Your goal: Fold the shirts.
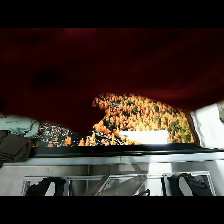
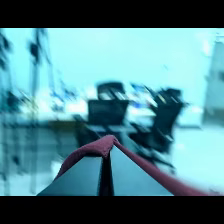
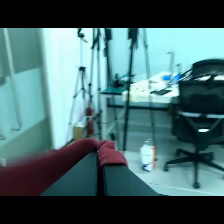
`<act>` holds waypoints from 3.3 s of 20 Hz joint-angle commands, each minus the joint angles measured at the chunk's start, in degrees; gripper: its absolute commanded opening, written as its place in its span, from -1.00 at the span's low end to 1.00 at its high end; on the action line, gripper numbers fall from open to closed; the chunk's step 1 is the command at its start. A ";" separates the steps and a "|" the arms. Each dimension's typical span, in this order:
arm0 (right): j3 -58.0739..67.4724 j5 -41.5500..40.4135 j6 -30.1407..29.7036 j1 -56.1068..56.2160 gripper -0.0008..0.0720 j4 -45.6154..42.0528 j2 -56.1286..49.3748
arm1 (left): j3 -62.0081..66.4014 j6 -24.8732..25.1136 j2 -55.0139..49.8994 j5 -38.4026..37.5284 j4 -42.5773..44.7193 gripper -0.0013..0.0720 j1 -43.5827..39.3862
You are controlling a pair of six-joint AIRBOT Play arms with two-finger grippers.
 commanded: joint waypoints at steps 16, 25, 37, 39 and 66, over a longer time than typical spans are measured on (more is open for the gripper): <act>-49.35 20.06 -2.34 7.82 -0.94 4.24 -34.73 | -14.88 6.10 -56.98 7.76 -7.28 -0.91 -4.63; -25.88 21.73 0.37 7.74 -0.94 5.35 -58.23 | 17.27 0.00 -84.91 5.81 -7.32 -0.91 -4.11; -26.18 7.89 6.23 8.87 -0.94 -13.42 -58.99 | 10.12 2.43 -81.31 19.19 -2.97 -0.91 -1.11; -26.49 7.41 6.25 9.07 -0.94 -14.32 -59.65 | 10.01 1.73 -81.77 21.99 0.57 -0.91 -1.75; -22.64 -6.64 7.28 6.27 0.09 -16.76 -56.41 | 16.68 -5.40 -84.78 38.47 1.07 0.88 -3.76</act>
